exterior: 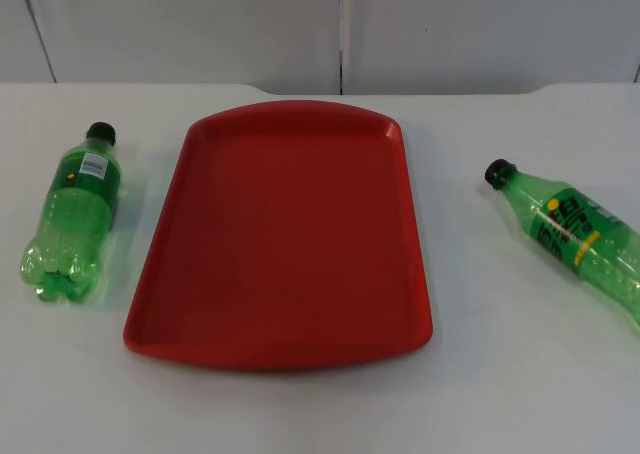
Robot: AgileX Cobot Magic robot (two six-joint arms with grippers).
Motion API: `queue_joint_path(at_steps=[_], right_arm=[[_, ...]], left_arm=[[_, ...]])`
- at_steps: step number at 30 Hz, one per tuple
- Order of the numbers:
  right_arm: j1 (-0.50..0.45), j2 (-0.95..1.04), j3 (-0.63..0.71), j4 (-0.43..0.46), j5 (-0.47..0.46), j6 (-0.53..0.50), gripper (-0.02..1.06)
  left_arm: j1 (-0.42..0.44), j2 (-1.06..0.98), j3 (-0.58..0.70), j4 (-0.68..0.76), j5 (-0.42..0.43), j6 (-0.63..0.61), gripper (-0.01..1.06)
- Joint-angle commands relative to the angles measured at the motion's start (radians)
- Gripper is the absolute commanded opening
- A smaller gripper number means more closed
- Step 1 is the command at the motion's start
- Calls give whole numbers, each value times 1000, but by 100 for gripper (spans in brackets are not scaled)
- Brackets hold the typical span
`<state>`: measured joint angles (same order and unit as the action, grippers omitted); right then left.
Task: Place the bottle upright on the tray.
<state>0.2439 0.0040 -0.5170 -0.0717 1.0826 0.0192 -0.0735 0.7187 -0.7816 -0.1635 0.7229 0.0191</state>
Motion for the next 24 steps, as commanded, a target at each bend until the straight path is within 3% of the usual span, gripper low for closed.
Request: queue_joint_path(at_steps=[1, 15, 24], right_arm=[[0, -4, 0, 0, -6, -8, 105], [0, -4, 0, 0, -6, -8, 105], [0, -4, 0, 0, -6, -8, 105]], left_arm=[[4, 52, -37, -6, -26, 0, 105], [4, 495, -319, 46, -15, 9, 105], [4, 779, -511, 94, 56, -1, 105]])
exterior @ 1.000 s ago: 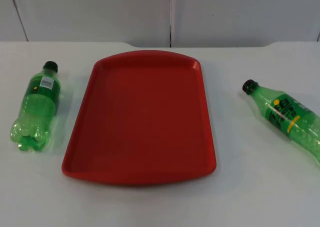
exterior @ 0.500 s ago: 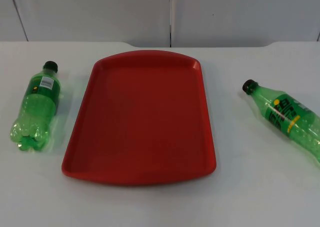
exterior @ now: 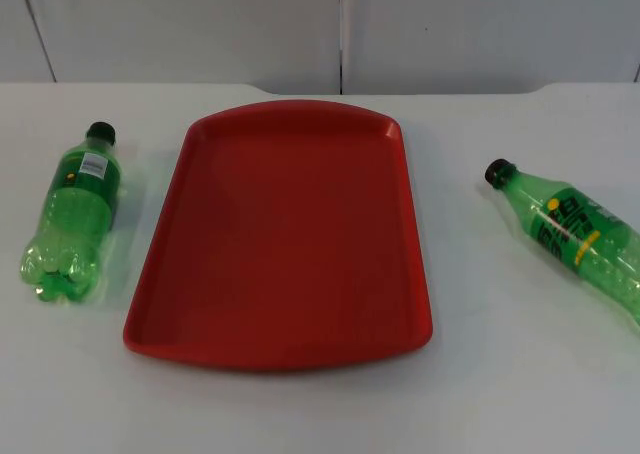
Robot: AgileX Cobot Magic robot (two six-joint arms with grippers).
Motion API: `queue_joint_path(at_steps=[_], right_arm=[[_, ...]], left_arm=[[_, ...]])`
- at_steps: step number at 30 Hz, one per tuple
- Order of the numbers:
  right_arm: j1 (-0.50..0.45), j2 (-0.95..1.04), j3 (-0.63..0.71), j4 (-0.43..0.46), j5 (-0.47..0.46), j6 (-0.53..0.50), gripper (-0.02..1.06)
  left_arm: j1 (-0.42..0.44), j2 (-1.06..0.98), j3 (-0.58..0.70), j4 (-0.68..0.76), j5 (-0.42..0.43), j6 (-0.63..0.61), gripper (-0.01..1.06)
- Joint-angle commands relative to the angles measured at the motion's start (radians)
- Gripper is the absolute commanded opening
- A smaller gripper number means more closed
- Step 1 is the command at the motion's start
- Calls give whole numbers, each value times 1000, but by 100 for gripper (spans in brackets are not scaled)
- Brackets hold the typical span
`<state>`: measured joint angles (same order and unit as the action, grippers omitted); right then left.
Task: Place the bottle upright on the tray.
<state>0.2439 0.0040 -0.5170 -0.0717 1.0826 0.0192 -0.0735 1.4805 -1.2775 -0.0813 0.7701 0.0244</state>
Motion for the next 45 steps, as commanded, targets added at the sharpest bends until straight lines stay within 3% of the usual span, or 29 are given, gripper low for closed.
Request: queue_joint_path(at_steps=[1, 4, 10, 17, 32, 45], right_arm=[[0, -4, 0, 0, -6, -8, 105], [0, -4, 0, 0, -6, -8, 105], [0, -4, 0, 0, -6, -8, 105], [0, -4, 0, 0, -6, -8, 105], [0, -4, 0, 0, -6, -8, 105], [0, -4, 0, 0, -6, -8, 105]], left_arm=[[4, 47, -47, 26, 27, -14, 105], [4, 116, -110, 44, 59, -24, 105], [9, 300, -327, 106, 202, -52, 105], [87, 492, -521, -14, 325, -8, 105], [98, 736, -747, -24, 378, 24, 105], [94, 823, -720, -45, 353, 12, 105]])
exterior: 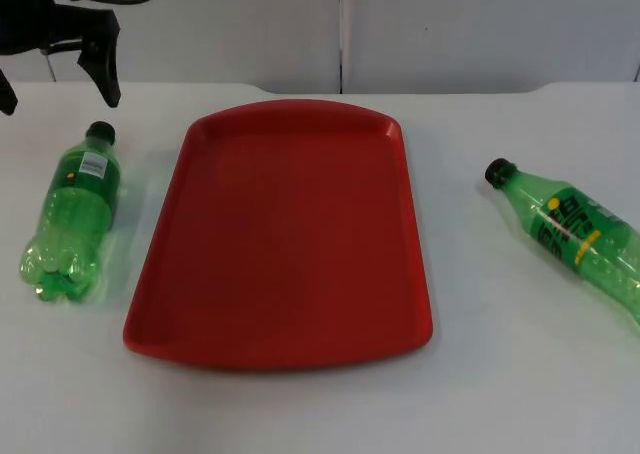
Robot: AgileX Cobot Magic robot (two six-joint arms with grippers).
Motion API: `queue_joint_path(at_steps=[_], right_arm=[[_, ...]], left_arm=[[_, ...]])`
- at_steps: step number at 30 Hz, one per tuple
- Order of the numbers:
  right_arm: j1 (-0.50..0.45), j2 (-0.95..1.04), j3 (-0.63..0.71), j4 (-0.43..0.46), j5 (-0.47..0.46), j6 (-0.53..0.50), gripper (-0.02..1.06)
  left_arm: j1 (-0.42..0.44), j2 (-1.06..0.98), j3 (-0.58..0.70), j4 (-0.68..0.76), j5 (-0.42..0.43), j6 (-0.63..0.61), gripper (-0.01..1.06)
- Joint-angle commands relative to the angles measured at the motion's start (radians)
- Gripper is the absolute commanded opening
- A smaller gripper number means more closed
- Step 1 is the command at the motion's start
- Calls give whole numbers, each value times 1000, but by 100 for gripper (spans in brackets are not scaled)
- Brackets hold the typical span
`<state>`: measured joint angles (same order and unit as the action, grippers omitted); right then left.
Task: Place the bottle upright on the tray.
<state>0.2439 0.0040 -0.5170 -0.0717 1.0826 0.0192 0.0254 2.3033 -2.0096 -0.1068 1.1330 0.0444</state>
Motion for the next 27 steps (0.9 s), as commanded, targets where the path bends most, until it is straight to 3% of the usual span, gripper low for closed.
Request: queue_joint_path(at_steps=[1, 13, 16, 20, 27], right_arm=[[0, -4, 0, 0, -6, -8, 105], [0, -4, 0, 0, -6, -8, 105], [0, -4, 0, 0, -6, -8, 105], [0, -4, 0, 0, -6, -8, 105], [0, -4, 0, 0, -6, -8, 105]], left_arm=[[-5, 0, 12, -19, -10, -8, 105], [-40, -3, 32, 33, -7, -64, 105], [-62, -17, 84, 79, -44, -92, 105], [-73, -69, 238, 76, -168, -112, 105], [-59, -76, 318, 60, -236, -110, 105]])
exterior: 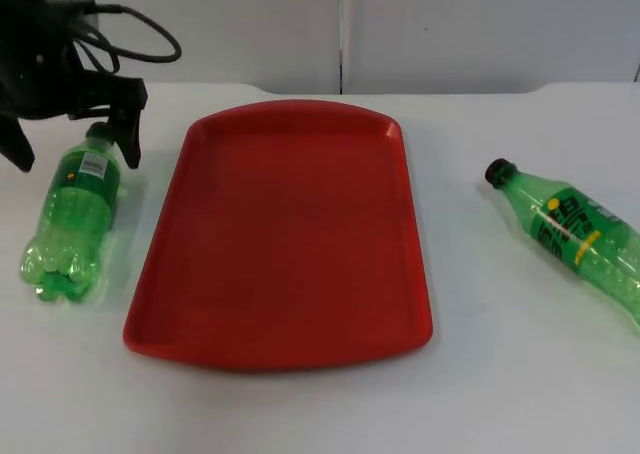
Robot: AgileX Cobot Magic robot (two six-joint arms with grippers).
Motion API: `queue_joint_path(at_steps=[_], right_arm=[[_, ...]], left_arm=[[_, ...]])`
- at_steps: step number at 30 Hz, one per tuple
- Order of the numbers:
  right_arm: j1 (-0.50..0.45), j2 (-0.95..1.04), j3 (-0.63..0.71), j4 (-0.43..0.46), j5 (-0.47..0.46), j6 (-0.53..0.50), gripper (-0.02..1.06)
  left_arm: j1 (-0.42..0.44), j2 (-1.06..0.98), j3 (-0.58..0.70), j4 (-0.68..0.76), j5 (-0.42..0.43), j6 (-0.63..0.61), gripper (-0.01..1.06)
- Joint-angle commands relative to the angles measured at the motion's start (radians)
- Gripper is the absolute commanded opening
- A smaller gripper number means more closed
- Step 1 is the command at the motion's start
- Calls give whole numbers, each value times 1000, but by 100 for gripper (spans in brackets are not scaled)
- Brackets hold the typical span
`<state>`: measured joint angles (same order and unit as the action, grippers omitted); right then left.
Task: Place the bottle upright on the tray.
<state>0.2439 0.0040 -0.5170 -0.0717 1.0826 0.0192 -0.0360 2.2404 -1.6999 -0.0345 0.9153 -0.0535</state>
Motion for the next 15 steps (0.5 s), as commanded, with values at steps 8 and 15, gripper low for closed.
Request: queue_joint_path(at_steps=[8, 15], right_arm=[[0, -4, 0, 0, -8, -8, 105], [0, -4, 0, 0, -8, -8, 105]], left_arm=[[20, -6, 20, -44, -71, -11, 105], [37, 31, 20, -59, -99, -3, 105]])
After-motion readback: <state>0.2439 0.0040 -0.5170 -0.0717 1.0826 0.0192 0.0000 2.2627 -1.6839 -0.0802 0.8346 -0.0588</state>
